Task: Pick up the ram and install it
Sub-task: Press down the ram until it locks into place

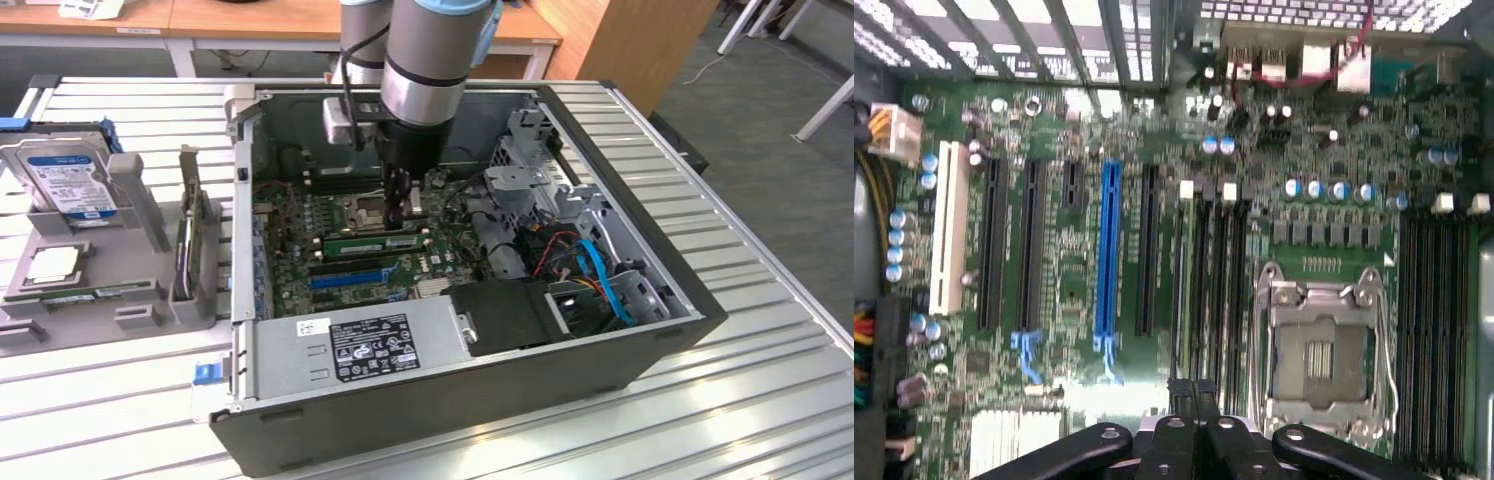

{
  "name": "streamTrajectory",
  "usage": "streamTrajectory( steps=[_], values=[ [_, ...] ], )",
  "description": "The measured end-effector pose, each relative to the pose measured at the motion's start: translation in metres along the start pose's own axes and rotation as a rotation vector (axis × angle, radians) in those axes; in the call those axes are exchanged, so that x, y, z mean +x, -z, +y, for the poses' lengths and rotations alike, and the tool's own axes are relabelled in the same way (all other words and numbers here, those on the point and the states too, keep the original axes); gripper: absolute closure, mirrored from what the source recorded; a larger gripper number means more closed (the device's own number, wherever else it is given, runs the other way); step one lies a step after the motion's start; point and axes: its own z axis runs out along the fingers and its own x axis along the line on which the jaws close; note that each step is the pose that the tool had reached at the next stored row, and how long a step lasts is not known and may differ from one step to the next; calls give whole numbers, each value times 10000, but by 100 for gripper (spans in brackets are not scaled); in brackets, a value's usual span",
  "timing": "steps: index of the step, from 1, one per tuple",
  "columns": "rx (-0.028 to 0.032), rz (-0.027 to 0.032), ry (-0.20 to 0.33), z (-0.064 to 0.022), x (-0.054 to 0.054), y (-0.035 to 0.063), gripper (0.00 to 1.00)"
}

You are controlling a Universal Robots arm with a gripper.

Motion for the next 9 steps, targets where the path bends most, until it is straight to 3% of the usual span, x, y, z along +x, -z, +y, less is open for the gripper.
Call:
streamTrajectory(
  steps=[9],
  values=[
    [1,0,1,240,-5,-14,90]
  ],
)
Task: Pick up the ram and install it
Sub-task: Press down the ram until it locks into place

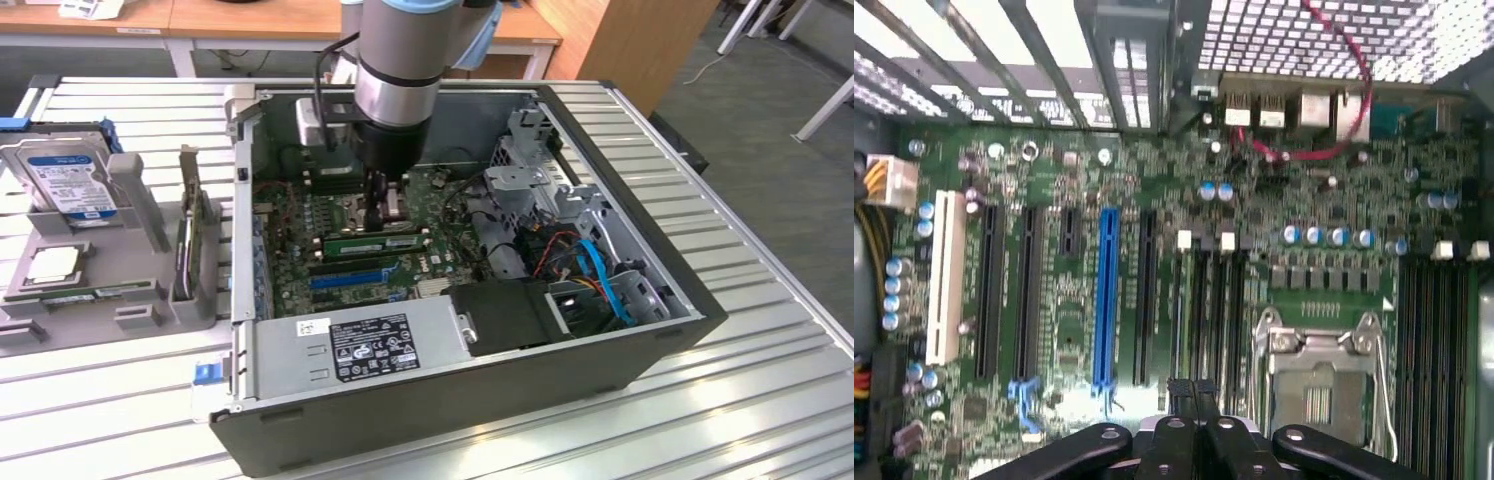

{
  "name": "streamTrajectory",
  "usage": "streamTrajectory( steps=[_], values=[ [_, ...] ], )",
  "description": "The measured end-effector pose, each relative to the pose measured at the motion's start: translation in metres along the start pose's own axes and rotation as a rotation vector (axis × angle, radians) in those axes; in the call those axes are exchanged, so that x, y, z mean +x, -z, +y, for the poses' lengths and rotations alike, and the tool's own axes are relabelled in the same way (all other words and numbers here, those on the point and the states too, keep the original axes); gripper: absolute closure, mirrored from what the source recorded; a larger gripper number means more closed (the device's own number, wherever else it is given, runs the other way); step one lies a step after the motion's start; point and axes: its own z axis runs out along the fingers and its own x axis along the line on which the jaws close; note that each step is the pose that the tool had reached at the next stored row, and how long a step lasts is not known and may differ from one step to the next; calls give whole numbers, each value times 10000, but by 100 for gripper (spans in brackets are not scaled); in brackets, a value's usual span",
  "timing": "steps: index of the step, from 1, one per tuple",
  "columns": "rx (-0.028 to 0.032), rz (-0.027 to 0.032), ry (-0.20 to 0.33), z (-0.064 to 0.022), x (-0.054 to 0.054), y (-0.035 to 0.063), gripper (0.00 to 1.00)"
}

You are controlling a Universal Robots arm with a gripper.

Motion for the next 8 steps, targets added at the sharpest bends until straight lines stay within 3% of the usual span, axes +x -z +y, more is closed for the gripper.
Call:
streamTrajectory(
  steps=[8],
  values=[
    [0,-1,0,144,-3,-8,90]
  ],
)
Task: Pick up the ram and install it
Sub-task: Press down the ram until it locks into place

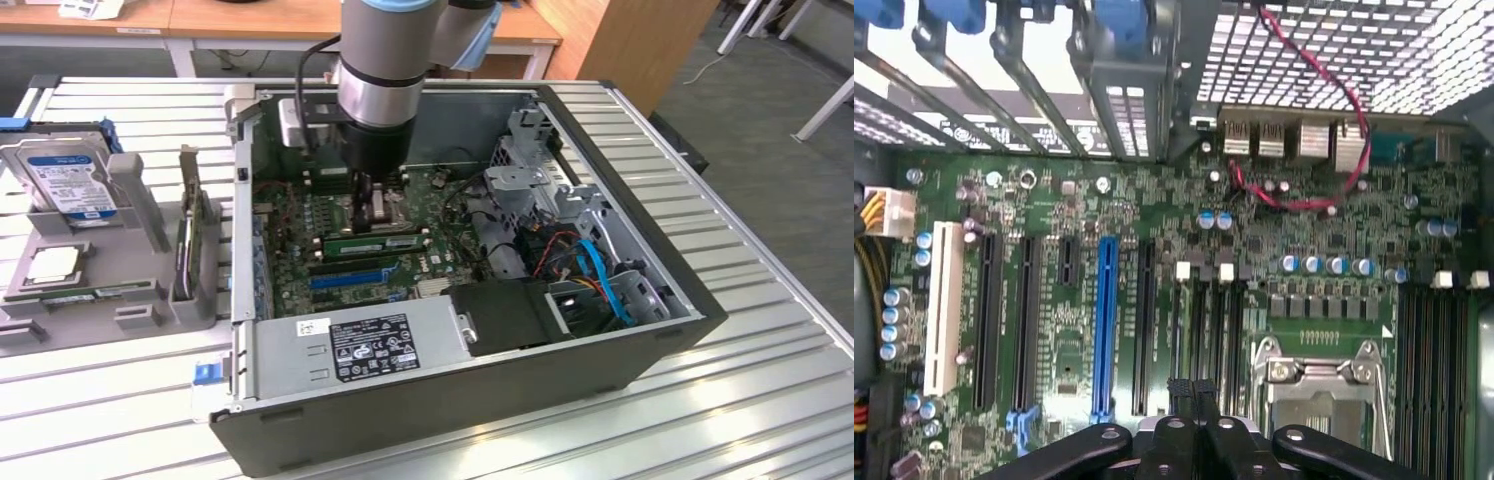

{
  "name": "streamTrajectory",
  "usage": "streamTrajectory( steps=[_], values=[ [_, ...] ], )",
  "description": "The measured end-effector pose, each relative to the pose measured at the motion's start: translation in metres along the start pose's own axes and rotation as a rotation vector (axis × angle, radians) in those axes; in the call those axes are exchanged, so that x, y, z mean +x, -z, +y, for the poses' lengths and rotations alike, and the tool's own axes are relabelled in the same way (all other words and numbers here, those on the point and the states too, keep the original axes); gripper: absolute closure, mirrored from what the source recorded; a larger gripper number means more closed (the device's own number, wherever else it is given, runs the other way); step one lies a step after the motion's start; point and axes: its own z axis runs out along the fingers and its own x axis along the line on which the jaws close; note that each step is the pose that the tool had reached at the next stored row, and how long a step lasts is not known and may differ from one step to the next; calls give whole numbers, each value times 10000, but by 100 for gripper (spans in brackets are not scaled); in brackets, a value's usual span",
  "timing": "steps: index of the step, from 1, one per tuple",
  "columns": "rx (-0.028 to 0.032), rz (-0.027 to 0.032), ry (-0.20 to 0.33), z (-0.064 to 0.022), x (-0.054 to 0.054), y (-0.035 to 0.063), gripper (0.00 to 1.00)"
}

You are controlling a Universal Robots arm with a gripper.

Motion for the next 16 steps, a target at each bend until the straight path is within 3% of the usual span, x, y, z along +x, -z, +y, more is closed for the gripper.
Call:
streamTrajectory(
  steps=[16],
  values=[
    [0,0,1,44,-1,-2,90]
  ],
)
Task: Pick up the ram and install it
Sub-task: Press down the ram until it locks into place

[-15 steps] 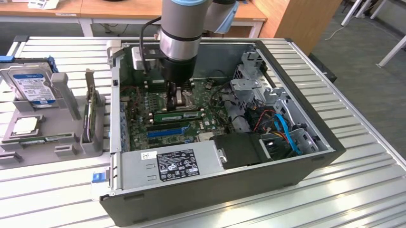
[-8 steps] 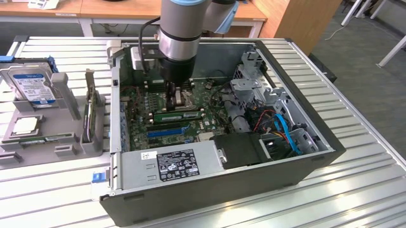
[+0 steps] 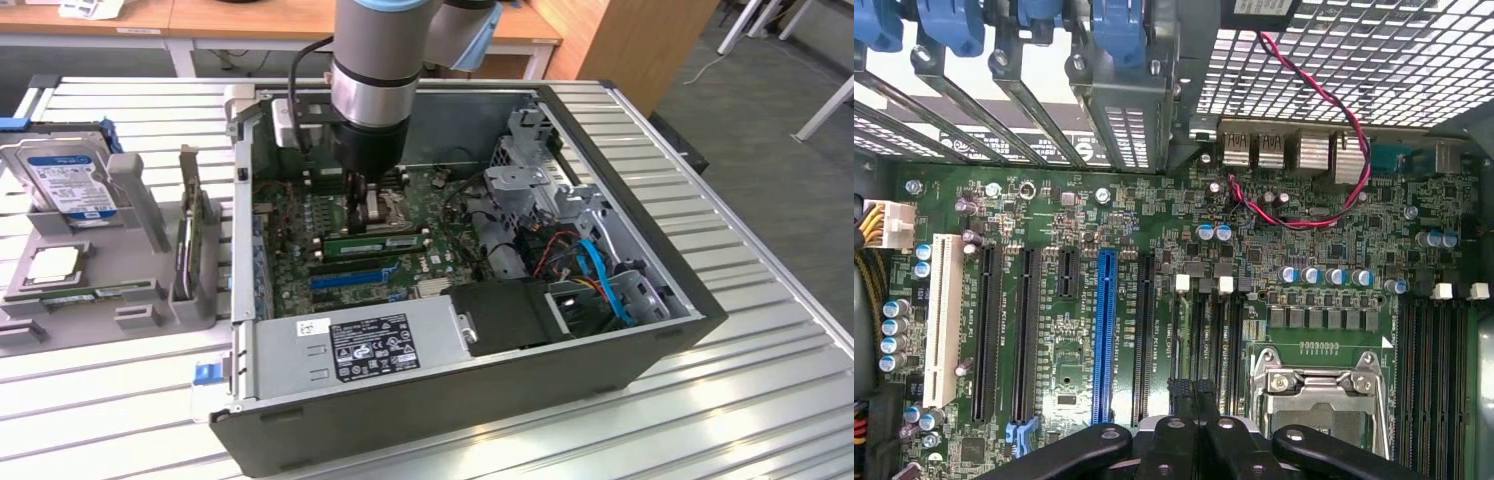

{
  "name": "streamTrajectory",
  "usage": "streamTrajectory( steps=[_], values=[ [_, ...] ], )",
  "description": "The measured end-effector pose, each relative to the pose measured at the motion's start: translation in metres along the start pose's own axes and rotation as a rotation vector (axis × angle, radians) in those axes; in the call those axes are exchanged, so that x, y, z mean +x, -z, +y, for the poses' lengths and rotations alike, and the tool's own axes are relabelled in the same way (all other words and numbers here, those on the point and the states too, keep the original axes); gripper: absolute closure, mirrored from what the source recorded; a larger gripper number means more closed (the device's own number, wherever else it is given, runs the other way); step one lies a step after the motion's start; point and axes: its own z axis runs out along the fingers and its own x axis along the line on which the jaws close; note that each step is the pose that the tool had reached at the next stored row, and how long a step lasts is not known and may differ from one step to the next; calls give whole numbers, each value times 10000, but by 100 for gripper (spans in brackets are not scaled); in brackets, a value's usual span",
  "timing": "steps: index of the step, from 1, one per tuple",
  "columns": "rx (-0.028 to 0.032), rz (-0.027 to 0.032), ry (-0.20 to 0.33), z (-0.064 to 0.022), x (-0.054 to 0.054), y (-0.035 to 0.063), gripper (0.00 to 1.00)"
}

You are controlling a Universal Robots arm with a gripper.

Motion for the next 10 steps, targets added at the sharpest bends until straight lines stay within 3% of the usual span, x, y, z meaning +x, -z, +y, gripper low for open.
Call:
streamTrajectory(
  steps=[10],
  values=[
    [0,1,-2,-1,3,-51,90]
  ],
)
